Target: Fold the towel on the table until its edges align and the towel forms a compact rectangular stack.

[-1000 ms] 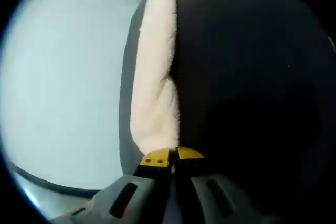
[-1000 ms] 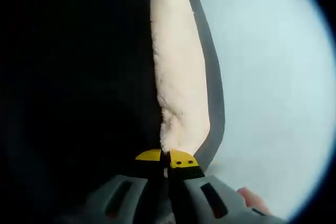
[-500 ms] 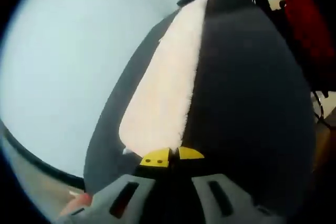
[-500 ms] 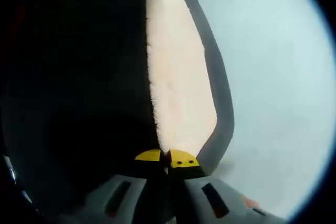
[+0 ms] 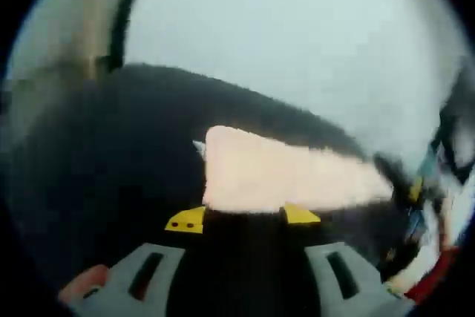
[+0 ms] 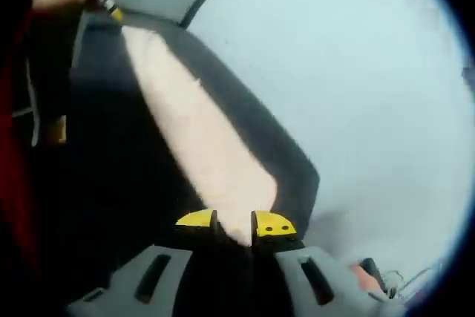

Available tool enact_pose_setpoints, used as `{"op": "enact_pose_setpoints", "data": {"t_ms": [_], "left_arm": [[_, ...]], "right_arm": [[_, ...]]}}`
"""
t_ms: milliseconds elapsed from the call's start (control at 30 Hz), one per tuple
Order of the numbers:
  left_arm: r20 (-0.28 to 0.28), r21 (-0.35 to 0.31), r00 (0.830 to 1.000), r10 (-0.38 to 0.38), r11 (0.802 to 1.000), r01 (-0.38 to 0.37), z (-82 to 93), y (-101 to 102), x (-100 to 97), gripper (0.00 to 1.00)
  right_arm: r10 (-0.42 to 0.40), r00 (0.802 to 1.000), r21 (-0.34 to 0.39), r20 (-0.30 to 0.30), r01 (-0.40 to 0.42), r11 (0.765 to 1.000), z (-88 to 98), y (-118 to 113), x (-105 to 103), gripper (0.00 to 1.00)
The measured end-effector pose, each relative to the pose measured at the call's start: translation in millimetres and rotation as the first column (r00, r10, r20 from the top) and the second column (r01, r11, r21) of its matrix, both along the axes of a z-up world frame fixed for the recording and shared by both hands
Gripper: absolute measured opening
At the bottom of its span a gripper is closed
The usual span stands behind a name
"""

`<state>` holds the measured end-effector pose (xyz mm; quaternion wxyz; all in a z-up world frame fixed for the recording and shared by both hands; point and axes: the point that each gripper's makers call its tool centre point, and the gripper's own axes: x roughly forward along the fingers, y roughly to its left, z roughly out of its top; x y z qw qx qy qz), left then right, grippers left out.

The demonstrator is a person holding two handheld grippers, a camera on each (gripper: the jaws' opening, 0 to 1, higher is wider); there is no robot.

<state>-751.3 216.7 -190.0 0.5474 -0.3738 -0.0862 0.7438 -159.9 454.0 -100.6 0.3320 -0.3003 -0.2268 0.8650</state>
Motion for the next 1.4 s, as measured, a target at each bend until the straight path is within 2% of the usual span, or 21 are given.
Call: {"op": "enact_pose_setpoints", "data": {"t_ms": [100,133,200,267,367,533,633,667,733,767,833,900,933,1000,1033,1067,1167,1233,1333,1367,1400], "left_arm": [[0.056,-0.013,0.989,0.137,0.991,-0.136,-14.0,0.1,-4.2,0.38],[0.065,-0.035,0.976,0.209,0.978,-0.207,-19.7,-1.1,-10.7,0.38],[0.150,-0.061,0.963,0.226,0.974,-0.219,-29.4,5.3,-3.7,0.38],[0.221,-0.023,0.932,0.289,0.956,-0.291,-27.1,9.9,-15.4,0.37],[0.357,0.019,0.871,0.337,0.930,-0.368,-24.7,20.4,-23.1,0.37],[0.328,-0.006,0.886,0.329,0.938,-0.346,-29.8,41.9,-8.1,0.29],[0.218,-0.043,0.937,0.272,0.962,-0.269,-39.4,50.9,7.5,0.16],[0.180,-0.030,0.946,0.270,0.963,-0.269,-37.4,54.2,7.5,0.15],[0.119,-0.020,0.948,0.294,0.956,-0.294,-27.7,62.3,-27.6,0.14],[0.093,0.012,0.949,0.300,0.953,-0.302,-17.7,67.4,-27.7,0.14],[-0.032,0.065,0.971,0.236,0.970,-0.233,8.6,83.9,0.2,0.13],[-0.181,0.080,0.968,0.173,0.984,-0.161,27.1,97.5,22.5,0.13],[-0.297,0.090,0.947,0.119,0.991,-0.096,40.8,110.9,43.5,0.13],[-0.440,0.056,0.898,0.018,0.998,0.008,50.3,129.8,68.8,0.13],[-0.490,0.034,0.871,-0.030,0.998,0.053,50.0,136.2,96.2,0.13],[-0.516,0.012,0.853,-0.079,0.995,0.100,48.7,143.5,114.7,0.13],[-0.527,-0.025,0.837,-0.149,0.987,0.159,43.2,157.5,133.1,0.13],[-0.575,-0.076,0.792,-0.206,0.977,0.199,36.0,162.5,149.5,0.13],[-0.576,-0.110,0.773,-0.264,0.963,0.247,25.1,167.5,174.8,0.13],[-0.590,-0.128,0.752,-0.294,0.954,0.273,21.9,169.7,181.3,0.13],[-0.615,-0.163,0.715,-0.331,0.941,0.296,17.3,171.0,187.6,0.13]], "right_arm": [[-0.035,0.979,0.157,-0.199,0.067,0.985,37.6,-5.3,-2.0,0.16],[-0.045,0.962,0.188,-0.271,0.099,0.977,45.6,-8.1,-3.0,0.15],[-0.047,0.921,0.218,-0.388,0.141,0.966,53.3,-15.5,-7.7,0.14],[-0.037,0.907,0.218,-0.419,0.140,0.966,48.1,-22.1,-15.2,0.14],[-0.028,0.912,0.159,-0.409,0.101,0.982,22.7,-32.5,-25.4,0.14],[-0.001,0.932,0.143,-0.363,0.057,0.988,-1.9,-41.6,-16.7,0.13],[-0.024,0.922,0.120,-0.387,0.076,0.990,-4.2,-42.5,-1.2,0.13],[-0.025,0.915,0.115,-0.402,0.077,0.990,-2.8,-44.6,2.6,0.13],[-0.025,0.912,0.113,-0.409,0.078,0.991,-1.1,-48.4,7.9,0.13],[-0.022,0.914,0.125,-0.405,0.079,0.989,0.7,-50.4,10.2,0.13],[-0.013,0.922,0.156,-0.386,0.080,0.985,4.1,-54.4,14.4,0.13],[-0.015,0.923,0.163,-0.385,0.084,0.983,5.2,-55.2,18.3,0.13],[-0.013,0.922,0.163,-0.388,0.083,0.983,5.1,-55.1,19.5,0.13],[-0.013,0.920,0.151,-0.391,0.078,0.985,1.0,-53.7,19.7,0.13],[-0.015,0.922,0.145,-0.386,0.076,0.986,-2.0,-53.0,19.5,0.13],[-0.016,0.923,0.143,-0.384,0.077,0.987,-3.8,-52.9,19.7,0.13],[-0.014,0.925,0.135,-0.380,0.071,0.988,-7.8,-54.0,20.0,0.13],[-0.015,0.924,0.130,-0.382,0.070,0.989,-10.0,-55.3,20.9,0.13],[-0.021,0.924,0.125,-0.383,0.074,0.989,-14.7,-56.0,24.4,0.13],[-0.022,0.922,0.120,-0.386,0.074,0.990,-16.3,-55.9,25.4,0.13],[-0.028,0.922,0.112,-0.386,0.077,0.991,-19.2,-55.3,26.9,0.13]]}}
